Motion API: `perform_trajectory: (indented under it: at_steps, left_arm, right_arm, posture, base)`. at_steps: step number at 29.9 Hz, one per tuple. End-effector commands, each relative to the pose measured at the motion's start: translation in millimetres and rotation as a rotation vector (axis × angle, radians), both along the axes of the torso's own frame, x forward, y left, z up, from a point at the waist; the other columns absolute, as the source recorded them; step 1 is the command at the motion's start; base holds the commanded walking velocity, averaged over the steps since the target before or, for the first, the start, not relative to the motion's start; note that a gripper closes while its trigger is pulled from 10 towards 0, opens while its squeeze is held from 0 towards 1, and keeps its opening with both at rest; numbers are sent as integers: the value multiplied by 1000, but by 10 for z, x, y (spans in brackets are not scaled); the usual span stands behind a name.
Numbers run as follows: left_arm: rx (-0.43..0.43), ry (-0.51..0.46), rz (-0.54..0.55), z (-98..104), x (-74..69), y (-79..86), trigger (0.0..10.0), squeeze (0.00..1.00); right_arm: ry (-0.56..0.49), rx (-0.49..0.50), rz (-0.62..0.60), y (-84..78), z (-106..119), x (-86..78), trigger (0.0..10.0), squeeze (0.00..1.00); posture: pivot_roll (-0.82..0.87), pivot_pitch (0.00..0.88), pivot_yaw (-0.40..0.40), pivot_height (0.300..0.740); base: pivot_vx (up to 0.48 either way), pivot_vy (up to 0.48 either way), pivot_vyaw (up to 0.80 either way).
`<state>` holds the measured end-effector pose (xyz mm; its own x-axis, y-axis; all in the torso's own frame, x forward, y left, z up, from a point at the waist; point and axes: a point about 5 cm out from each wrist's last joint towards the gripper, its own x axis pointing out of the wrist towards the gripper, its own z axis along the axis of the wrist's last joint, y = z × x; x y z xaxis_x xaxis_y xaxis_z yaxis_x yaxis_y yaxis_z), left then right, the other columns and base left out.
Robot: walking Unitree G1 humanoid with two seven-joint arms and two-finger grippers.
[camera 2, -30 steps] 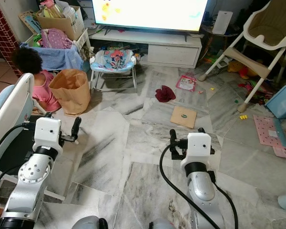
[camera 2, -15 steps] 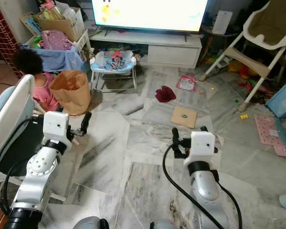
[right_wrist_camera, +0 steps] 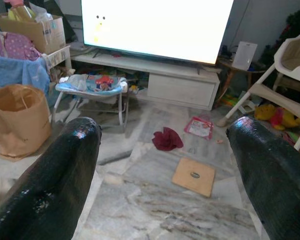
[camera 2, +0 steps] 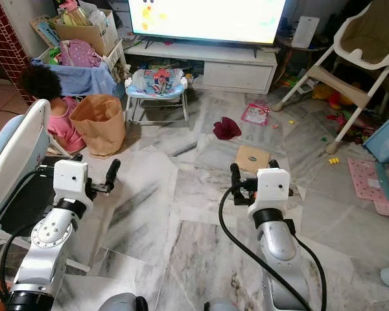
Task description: Restocking fridge
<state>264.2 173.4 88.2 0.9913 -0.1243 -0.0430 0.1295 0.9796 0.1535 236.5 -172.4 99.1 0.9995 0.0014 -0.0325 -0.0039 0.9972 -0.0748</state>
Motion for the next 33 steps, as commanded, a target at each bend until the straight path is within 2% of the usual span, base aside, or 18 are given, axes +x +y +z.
perform_trajectory:
  at_steps: [1,9,18,22,26,29,31,33]
  left_arm:
    - [16,-19,9,47,7,23,10000,0]
    - [52,-13,9,47,28,17,10000,0]
    - [42,-3,48,23,17,40,10000,0]
    - [42,15,69,-71,-55,42,10000,0]
    - [43,38,91,-152,-21,3,10000,0]
    - [30,19,90,-36,33,-19,10000,0]
    - [31,-6,78,89,71,-25,10000,0]
    - [23,-16,71,121,100,-24,10000,0]
  right_arm:
    - [2,10,-7,-20,-15,-10,10000,0]
    - [-4,32,-15,5,-12,-45,10000,0]
    - [1,36,-14,15,-20,-64,10000,0]
    - [16,38,-2,42,-97,-106,10000,0]
    - [48,40,-22,26,-193,-61,10000,0]
    - [53,79,-37,29,-153,-28,10000,0]
    - [20,66,-2,62,-45,14,10000,0]
    - [5,59,10,62,-25,44,10000,0]
  posture:
    - [-50,10,13,740]
    - [-55,26,29,740]
    - [-55,32,18,740]
    - [-50,12,14,740]
    - [-48,4,11,740]
    - [-46,0,1,740]
    - [-42,0,3,740]
    - [-35,24,4,740]
  base:
    - [0,0,0]
    - [0,0,0]
    - [0,0,0]
    - [-278,0,0]
    - [-284,0,0]
    - [-306,0,0]
    - [-311,0,0]
    - [-304,0,0]
